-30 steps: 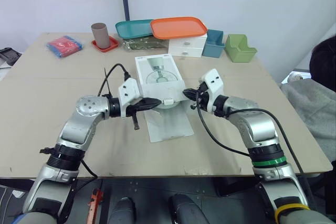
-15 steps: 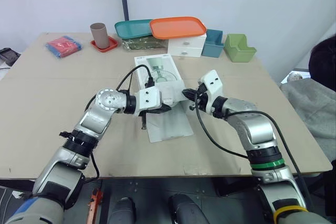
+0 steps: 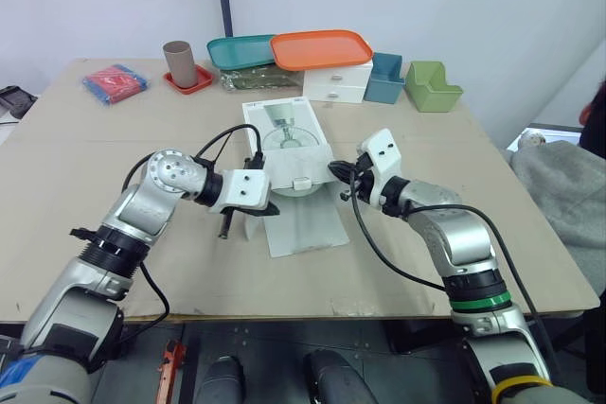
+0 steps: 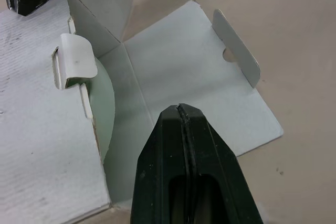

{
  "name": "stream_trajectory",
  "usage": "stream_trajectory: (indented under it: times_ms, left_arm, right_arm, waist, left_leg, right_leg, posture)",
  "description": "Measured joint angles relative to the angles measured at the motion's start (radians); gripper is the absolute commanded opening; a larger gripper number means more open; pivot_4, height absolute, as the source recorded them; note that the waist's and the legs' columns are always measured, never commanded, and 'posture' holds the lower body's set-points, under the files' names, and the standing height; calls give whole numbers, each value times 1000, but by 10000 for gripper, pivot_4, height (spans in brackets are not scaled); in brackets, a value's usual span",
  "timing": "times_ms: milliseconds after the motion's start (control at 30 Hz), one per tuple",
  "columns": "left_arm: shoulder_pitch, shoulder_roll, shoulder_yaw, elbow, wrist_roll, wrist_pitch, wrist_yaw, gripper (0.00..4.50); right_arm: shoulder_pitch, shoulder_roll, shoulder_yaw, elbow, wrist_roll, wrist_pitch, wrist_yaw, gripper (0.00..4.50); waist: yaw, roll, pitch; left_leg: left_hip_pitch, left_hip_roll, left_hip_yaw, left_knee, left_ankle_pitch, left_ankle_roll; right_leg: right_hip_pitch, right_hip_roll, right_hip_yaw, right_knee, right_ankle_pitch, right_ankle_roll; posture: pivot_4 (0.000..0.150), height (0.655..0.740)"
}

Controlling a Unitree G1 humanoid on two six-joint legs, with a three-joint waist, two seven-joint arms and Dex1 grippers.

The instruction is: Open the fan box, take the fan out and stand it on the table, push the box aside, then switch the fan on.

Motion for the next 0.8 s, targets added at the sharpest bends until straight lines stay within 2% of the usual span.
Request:
stream_trajectory:
  times_ms: [67, 333, 567, 800]
  left_arm:
    - [0, 61, 0, 3, 26, -8, -17, 0]
    - [0, 107, 9, 116, 75, -49, 24, 0]
    - [-14, 64, 20, 196, 102, -80, 130, 0]
    - [-12, -35, 41, 279, 126, -87, 276, 0]
  right_arm:
    - [1, 0, 0, 0, 0, -2, 1, 815]
    - [1, 0, -1, 1, -2, -2, 1, 815]
    - [1, 0, -2, 0, -2, -1, 2, 815]
    - [2, -1, -4, -1, -3, 2, 1, 815]
  waist:
    - [0, 0, 0]
    - [1, 0, 0]
    - [2, 0, 0]
    - [2, 0, 0]
  left_leg:
    - [0, 0, 0, 0, 0, 0]
    - [0, 0, 0, 1, 0, 0]
    - [0, 0, 0, 1, 0, 0]
    - [0, 0, 0, 1, 0, 0]
  right_leg:
    - [0, 0, 0, 0, 0, 0]
    - [0, 0, 0, 0, -1, -2]
    - [0, 0, 0, 0, 0, 1]
    - [0, 0, 0, 0, 2, 3]
  posture:
    - [1500, 7400]
    - [1500, 7400]
    - [1500, 7400]
    - [1500, 7400]
